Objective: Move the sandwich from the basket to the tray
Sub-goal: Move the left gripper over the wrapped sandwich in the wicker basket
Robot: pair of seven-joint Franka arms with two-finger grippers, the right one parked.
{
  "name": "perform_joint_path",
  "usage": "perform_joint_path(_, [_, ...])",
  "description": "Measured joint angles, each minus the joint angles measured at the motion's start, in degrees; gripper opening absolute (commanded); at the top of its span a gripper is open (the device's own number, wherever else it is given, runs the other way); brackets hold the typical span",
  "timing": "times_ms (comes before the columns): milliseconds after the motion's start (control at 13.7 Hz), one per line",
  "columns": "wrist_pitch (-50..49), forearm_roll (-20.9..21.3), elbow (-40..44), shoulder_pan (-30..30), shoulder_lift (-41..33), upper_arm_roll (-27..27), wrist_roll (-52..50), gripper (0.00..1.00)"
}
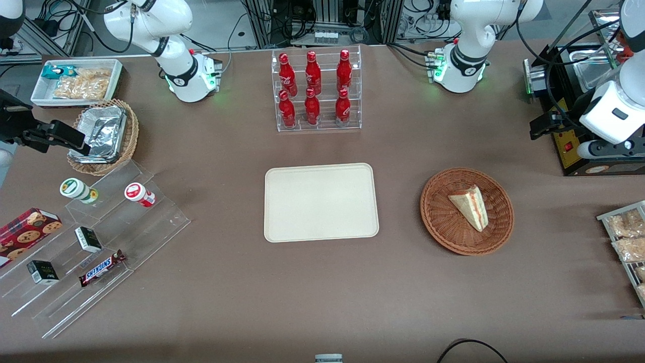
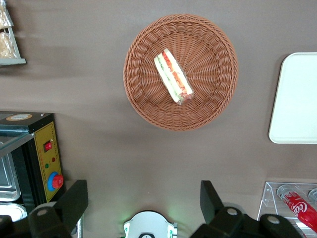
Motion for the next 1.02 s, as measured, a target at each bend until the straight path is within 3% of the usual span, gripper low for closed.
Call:
perform_joint_path(585, [4.3, 0.0, -3.3, 0.0, 6.4, -0.4, 0.0, 1.00])
perform_joint_path(1024, [26.7, 0.0, -19.8, 0.1, 8.4, -0.3, -0.1, 1.00])
